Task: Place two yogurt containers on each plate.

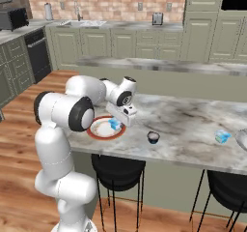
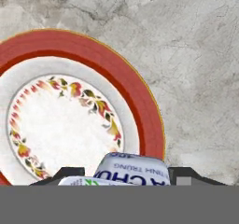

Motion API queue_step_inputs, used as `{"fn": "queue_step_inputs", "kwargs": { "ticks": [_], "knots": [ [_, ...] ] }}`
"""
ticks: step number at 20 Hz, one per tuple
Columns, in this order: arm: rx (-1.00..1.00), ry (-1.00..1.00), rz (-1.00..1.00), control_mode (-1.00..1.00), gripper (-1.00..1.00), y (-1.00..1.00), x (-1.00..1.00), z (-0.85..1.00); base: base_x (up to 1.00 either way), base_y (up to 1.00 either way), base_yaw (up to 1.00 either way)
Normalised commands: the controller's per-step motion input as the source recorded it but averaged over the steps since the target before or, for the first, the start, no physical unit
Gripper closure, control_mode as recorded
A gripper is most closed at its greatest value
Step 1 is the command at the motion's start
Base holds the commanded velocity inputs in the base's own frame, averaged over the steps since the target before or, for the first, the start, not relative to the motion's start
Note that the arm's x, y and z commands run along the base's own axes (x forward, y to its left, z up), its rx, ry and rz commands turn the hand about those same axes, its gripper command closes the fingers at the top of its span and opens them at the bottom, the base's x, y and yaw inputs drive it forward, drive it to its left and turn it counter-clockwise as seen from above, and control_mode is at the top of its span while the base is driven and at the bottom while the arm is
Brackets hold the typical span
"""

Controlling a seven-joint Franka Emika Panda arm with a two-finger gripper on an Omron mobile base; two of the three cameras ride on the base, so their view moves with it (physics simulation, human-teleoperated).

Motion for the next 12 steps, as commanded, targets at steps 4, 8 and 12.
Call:
{"fn": "queue_step_inputs", "kwargs": {
  "ticks": [4,8,12],
  "knots": [
    [0.00,0.00,-0.05,-1.00,1.00,0.82,0.28,-0.03,0.00,0.00,0.00],
    [0.00,0.03,0.00,-1.00,1.00,0.68,0.14,-0.01,0.00,0.00,0.00],
    [0.00,0.03,0.00,-1.00,1.00,0.34,0.01,-0.01,0.00,0.00,0.00]
  ]
}}
